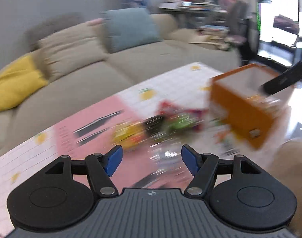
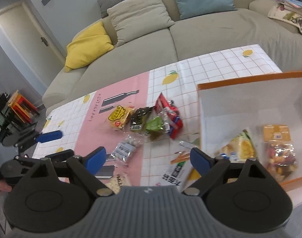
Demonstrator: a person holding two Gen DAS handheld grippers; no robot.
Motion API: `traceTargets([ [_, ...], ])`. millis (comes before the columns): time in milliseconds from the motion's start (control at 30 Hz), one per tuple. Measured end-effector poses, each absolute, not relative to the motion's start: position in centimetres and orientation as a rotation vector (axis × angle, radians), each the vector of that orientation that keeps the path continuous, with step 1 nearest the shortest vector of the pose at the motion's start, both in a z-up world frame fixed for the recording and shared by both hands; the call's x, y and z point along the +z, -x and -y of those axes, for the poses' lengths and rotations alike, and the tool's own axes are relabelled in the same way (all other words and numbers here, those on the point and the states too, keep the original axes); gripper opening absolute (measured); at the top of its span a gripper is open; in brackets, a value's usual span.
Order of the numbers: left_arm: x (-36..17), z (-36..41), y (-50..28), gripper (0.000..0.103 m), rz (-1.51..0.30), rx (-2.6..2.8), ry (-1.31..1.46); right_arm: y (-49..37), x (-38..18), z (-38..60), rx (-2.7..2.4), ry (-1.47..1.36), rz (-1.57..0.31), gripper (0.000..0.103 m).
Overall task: Organize snacks
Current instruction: 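Withdraw both tools from the box back over the snack pile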
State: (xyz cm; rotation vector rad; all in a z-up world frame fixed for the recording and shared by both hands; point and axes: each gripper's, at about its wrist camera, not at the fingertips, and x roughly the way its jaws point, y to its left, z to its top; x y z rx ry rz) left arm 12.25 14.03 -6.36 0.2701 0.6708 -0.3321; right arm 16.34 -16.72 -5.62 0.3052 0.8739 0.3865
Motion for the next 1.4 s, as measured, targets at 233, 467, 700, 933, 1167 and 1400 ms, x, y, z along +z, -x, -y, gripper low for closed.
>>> traceTargets([
  [233,-10.7,-23.0,-11.9,0.077,-0.702,-0.096,-0.256,-16.7,-4.7,13.3,0.369,-0.293,-0.863,0.089],
  [467,-12.4,-27.8,-12.0,0.077,-0.728,0.128,-0.234,-17.8,-4.3,10.1,0.361,-0.293,-0.870,0.089],
  [700,-13.4,-28.6,-12.9,0.077,-0.733,0.181,-0.242,-18.7,-4.6,8.2,0.375,-0.290,-0.883,0.089],
  [933,-12.1,-27.4,-14.5,0.077,-0.659,0.138,-0.329,-19.0,-5.8,8.8,0.338,-0.300,-0.908,0.089],
  [1167,-9.7,-25.7,-16.1,0.079,-0.604,0.107,-0.300,-18.8,-6.8,9.0,0.328,-0.274,-0.908,0.089],
  [1400,-11.0,-23.6,-15.5,0.079,-0.654,0.088,-0.355,-18.5,-7.9,8.6,0.352,-0.268,-0.927,0.089],
])
